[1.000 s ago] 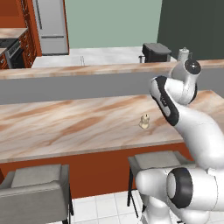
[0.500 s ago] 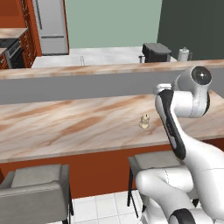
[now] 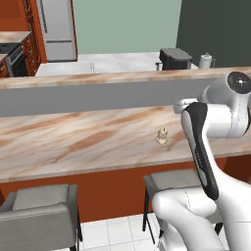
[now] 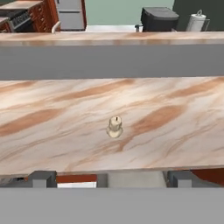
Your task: Get the candle and the beer from the cabinet and move them to the dining counter.
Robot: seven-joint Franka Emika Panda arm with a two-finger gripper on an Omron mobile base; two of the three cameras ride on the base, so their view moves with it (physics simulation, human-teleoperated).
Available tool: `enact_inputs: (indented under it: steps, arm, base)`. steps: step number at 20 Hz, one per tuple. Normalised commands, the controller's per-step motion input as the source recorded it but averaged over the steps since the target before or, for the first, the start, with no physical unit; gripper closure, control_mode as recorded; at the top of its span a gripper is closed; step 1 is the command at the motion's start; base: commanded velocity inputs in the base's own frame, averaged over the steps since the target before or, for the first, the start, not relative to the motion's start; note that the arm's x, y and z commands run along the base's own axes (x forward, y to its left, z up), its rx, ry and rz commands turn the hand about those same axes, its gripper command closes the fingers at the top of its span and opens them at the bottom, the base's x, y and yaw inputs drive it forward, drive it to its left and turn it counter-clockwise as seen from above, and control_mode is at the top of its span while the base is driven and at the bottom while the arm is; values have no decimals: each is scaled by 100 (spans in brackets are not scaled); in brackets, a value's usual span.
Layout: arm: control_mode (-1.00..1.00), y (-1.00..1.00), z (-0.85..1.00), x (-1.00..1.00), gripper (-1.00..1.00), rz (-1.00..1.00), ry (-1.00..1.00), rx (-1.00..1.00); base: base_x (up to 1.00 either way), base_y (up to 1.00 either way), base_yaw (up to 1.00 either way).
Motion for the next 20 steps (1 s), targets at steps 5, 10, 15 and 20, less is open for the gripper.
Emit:
enact_inputs:
  steps: [5, 10, 15, 20]
  arm:
    - [-100, 30, 0, -70, -100, 4, 13, 0]
    - [-100, 24, 8, -64, -100, -3, 12, -2]
    - [-100, 0, 13, -47, -100, 0, 8, 0]
    - [-100, 0, 20, -20, -100, 0, 8, 0]
  base:
    - [0, 0, 0]
    - [0, 0, 0]
    - [0, 0, 0]
    - [0, 0, 0]
